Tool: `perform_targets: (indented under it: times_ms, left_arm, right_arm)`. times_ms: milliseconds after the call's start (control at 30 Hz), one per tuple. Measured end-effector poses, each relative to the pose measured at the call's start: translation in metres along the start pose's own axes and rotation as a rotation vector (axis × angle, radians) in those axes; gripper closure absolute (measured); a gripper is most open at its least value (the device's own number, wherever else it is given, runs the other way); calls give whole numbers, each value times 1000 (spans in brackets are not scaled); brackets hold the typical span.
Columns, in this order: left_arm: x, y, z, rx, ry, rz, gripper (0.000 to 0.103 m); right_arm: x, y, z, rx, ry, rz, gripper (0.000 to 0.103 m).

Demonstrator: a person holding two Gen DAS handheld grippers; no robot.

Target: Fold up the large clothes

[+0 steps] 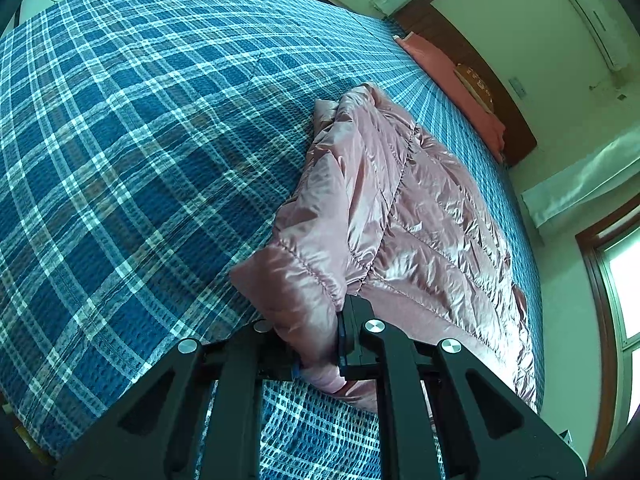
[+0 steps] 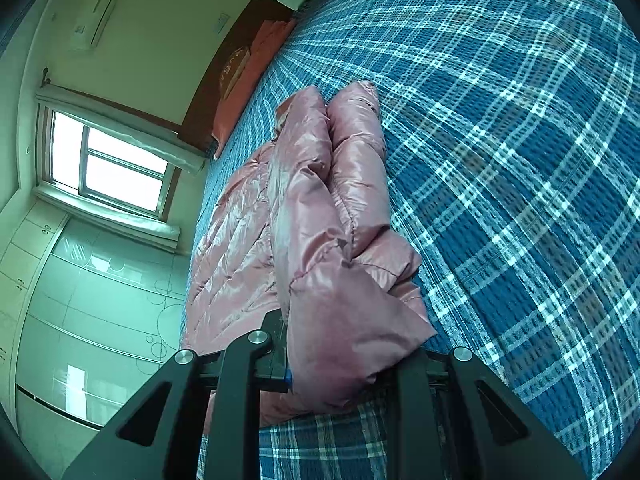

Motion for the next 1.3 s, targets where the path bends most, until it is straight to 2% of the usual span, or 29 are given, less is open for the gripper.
perform_targets:
  times_ms: [167, 333, 400, 500, 600, 733, 900, 967, 1067, 1133, 1300]
  left_arm:
    - [3, -2, 6, -2, 15, 17, 81]
    - [12, -7, 22, -48, 0, 7, 62]
    - [17, -11, 25, -70, -19, -3, 62]
    - [26, -14, 23, -49, -22, 19, 60]
    - [28, -16, 29, -46, -9, 26, 60]
    - [31, -21, 38, -84, -42, -23, 54]
    - [41, -29, 43, -73, -100, -23, 54]
    - [37, -32, 50, -103, -135, -59, 54]
    - [16, -32, 65, -177, -182, -182, 53]
    - [-3, -29, 73, -213, -192, -271, 43]
    - [-46, -8, 68, -257, -215, -458, 37]
  right_arm:
    - [-1, -2, 7, -12, -7, -10, 76]
    - [-12, -3, 22, -28, 1, -21, 66]
    - [-20, -4, 28, -37, 8, -32, 61]
    - [-30, -5, 38, -54, 19, -48, 57]
    - [-39, -11, 55, -84, 40, -52, 56]
    - [-46, -19, 76, -113, 109, -14, 56]
    - [-30, -25, 94, -138, 207, 84, 56]
    - [-11, -26, 96, -139, 239, 158, 56]
    - [22, -22, 88, -131, 267, 265, 56]
    - [46, -15, 79, -113, 274, 353, 56]
    - [89, 13, 30, -9, 327, 567, 56]
Point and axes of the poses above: each gripper's, at about its wrist camera, not at the fingertips, and z roughly against the way its jaws point, x to its left, y to its underside, the point moved 4 cm from there along -z, roughly the way its jaws point, and after that the axes turned 8 degrees about z, right-handed, at the moved point
